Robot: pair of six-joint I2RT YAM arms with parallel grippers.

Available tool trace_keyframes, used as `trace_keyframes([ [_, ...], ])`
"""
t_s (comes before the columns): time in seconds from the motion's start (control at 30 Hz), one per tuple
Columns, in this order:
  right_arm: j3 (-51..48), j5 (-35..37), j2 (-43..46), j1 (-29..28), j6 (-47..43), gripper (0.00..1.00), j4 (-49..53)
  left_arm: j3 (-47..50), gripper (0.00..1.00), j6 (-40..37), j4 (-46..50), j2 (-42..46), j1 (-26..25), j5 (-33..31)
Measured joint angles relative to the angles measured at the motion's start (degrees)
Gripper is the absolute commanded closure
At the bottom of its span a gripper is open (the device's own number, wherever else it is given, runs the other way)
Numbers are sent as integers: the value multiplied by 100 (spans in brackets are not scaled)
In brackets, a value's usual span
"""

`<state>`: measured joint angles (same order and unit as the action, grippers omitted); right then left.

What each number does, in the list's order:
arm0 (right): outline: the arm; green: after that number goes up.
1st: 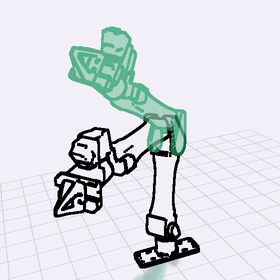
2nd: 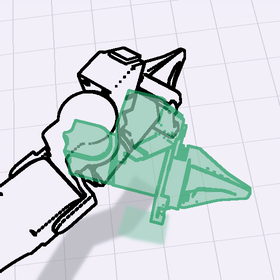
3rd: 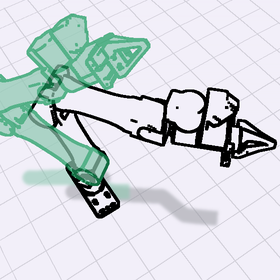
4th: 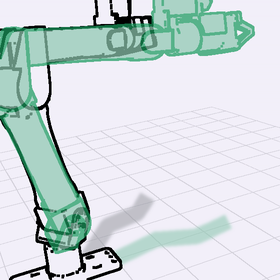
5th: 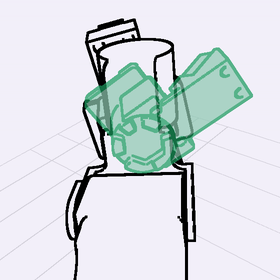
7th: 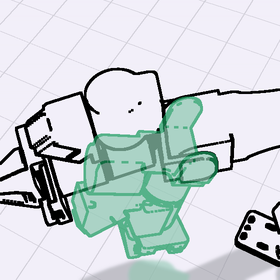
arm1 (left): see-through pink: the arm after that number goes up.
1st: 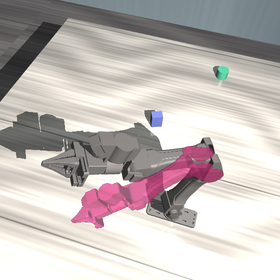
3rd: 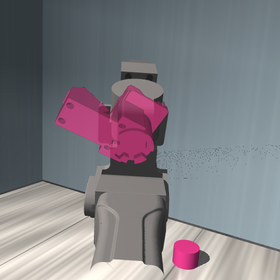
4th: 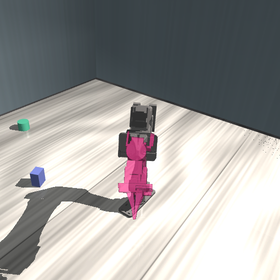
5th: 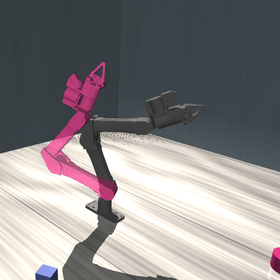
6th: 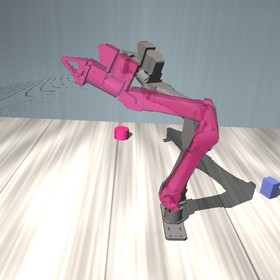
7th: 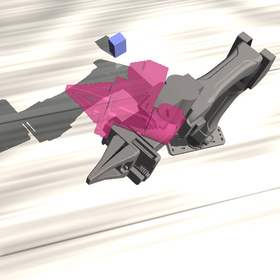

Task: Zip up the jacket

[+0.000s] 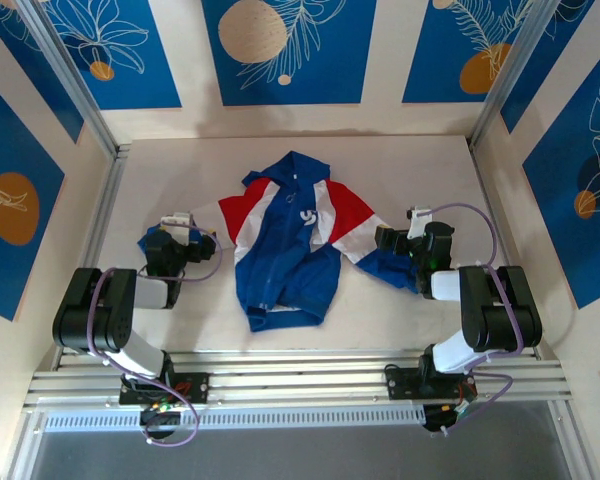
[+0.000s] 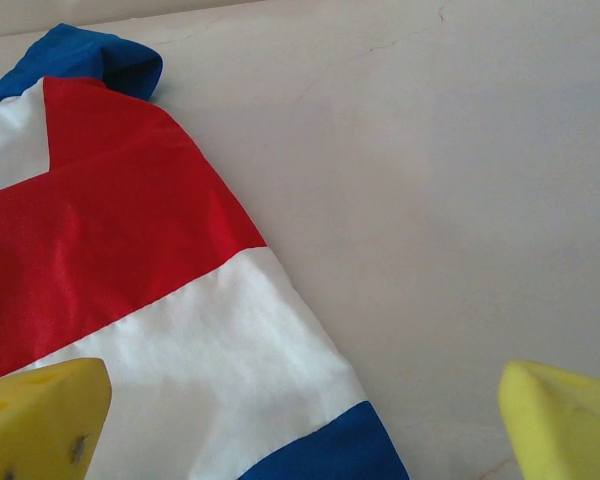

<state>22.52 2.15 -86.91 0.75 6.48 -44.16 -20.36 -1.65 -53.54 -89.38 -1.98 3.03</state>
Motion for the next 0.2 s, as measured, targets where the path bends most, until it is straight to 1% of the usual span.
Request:
trace_keyframes([
  [0.2,22,-2,0,0,0,1,0,-2,0,0,0,2,0,0],
])
